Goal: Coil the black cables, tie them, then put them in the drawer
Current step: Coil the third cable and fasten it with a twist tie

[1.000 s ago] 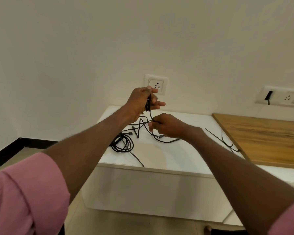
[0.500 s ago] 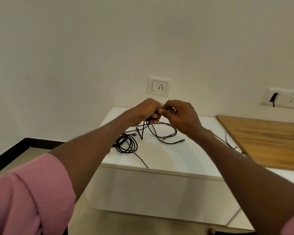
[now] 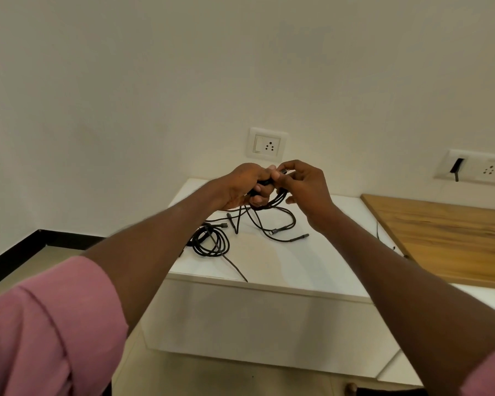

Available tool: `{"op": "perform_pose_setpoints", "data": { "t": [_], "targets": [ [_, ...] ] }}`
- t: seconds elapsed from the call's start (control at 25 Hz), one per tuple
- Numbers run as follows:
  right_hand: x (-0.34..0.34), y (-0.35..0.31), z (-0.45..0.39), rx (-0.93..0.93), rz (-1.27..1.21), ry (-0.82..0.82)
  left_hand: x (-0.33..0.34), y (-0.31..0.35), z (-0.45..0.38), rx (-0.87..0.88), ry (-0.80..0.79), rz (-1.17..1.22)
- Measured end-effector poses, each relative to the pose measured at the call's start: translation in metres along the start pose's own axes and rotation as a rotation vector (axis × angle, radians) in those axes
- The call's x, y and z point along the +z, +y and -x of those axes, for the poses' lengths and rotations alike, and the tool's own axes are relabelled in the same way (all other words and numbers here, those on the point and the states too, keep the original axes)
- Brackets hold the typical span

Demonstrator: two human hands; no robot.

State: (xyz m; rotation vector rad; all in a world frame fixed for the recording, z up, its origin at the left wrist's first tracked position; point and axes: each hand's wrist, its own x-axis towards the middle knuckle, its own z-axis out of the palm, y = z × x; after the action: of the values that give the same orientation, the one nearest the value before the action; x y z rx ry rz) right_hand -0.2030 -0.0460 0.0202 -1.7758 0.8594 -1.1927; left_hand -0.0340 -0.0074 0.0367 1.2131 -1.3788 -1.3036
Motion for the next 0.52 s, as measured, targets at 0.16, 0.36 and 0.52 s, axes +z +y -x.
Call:
{"op": "perform_pose_setpoints", "data": {
  "t": [0.16,0.36,0.52],
  "targets": [
    [0.0,0.001,-0.002,0.066,-0.034,0.027,0.002,0.001,-0.002,-0.028,0.033,0.032],
    [-0.007,0.001,-0.001,0.217,-0.091,0.104,-0.001,-0.005,-0.002,0.015,0.034,0.166],
    [-0.021,0.006,0.004,0.253,-0.045,0.084,0.012,-0.012,-0.007,-0.05,0.054,0.279]
  ]
}}
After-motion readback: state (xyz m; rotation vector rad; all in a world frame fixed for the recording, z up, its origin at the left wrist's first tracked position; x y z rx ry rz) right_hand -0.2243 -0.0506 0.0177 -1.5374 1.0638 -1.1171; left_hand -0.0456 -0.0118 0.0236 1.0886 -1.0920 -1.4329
